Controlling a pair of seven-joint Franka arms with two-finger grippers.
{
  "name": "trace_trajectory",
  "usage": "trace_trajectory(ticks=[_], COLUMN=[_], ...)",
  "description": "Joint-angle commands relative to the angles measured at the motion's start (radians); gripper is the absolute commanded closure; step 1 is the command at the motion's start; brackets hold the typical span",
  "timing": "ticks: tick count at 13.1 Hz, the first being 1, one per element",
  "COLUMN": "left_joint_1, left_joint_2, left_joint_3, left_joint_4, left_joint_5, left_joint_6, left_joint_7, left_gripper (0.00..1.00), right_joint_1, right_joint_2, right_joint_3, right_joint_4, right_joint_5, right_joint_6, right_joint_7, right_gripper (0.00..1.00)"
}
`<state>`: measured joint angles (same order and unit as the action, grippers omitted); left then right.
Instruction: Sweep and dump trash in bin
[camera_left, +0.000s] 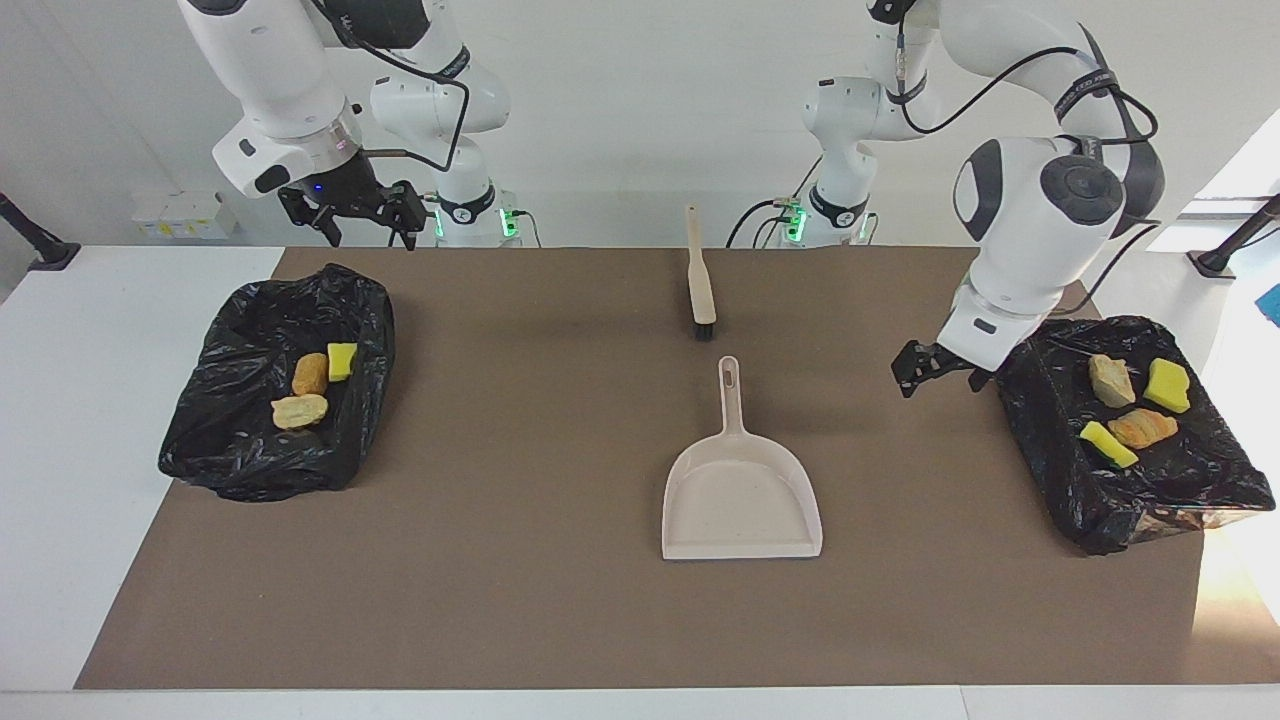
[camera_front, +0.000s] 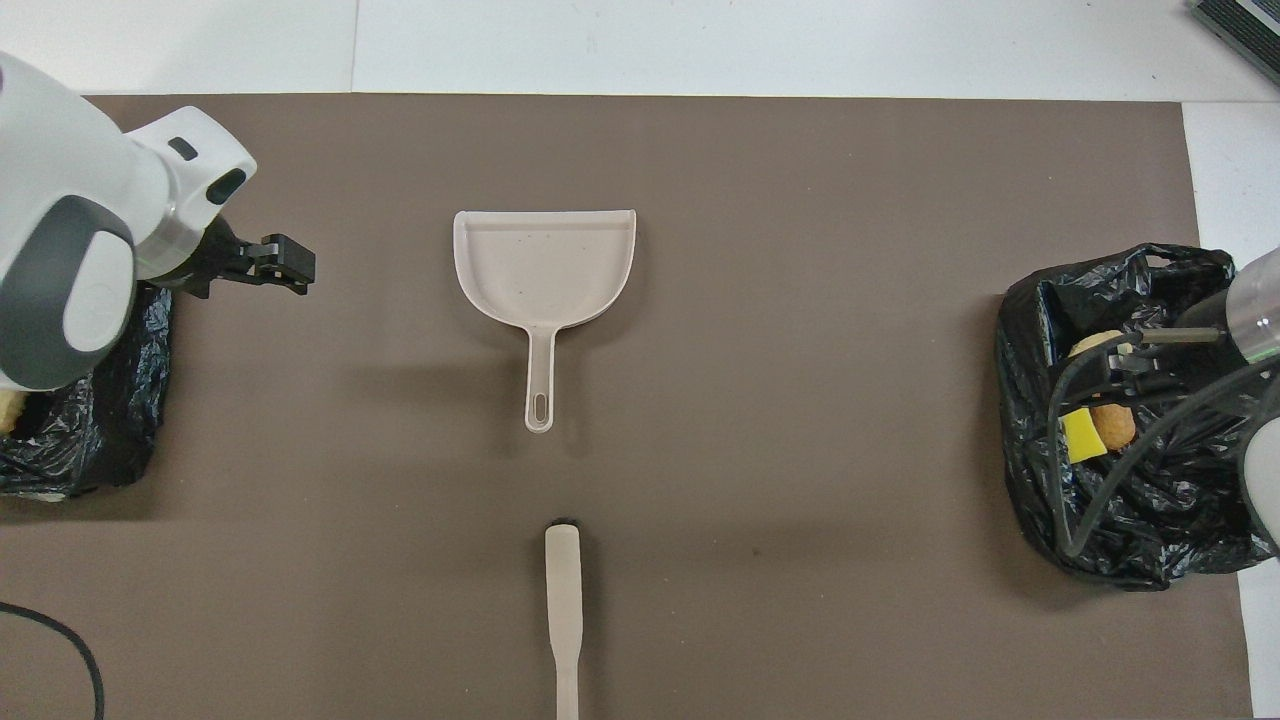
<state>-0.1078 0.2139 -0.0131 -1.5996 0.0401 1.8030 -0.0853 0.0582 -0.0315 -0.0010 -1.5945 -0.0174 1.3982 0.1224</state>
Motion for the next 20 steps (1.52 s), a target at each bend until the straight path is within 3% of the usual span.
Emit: trace_trajectory(ticks=[1, 4, 7, 10, 15, 20], left_joint_1=[0.059, 0.076, 0.071, 0.057, 0.062, 0.071], left_joint_2=[-0.077, -0.145, -0.185, -0.267, -0.217, -0.235], left_joint_3=[-0.007, -0.007, -0.007, -0.010, -0.011, -0.007], left_joint_4=[-0.012, -0.078, -0.092, -0.171, -0.008, -0.003], left_joint_5=[-0.003, -0.005, -0.012, -0.025, -0.106, -0.108], left_joint_6=[-0.040, -0.042, -0.063, -0.042, -0.195, -0.237], left_joint_7=[0.079, 0.123, 0.122, 0.121, 0.122, 0.151], left_gripper=[0.00, 0.00, 0.00, 0.00, 0.00, 0.00], right_joint_1=[-0.021, -0.023, -0.026, -0.024, -0.031, -0.052], right_joint_2=[0.001, 0.007, 0.007, 0.007, 0.007, 0.015], right_joint_3=[-0.008, -0.008, -0.008, -0.008, -0.010, -0.008], right_joint_4=[-0.001, -0.001, -0.002, -0.002, -0.002, 0.001], right_joint_5=[0.019, 0.016, 0.016, 0.016, 0.013, 0.020], right_joint_6=[0.030, 0.107, 0.105, 0.105, 0.108, 0.128], right_joint_7=[-0.015, -0.015, -0.018, -0.015, -0.015, -0.020], right_gripper=[0.00, 0.00, 0.00, 0.00, 0.00, 0.00])
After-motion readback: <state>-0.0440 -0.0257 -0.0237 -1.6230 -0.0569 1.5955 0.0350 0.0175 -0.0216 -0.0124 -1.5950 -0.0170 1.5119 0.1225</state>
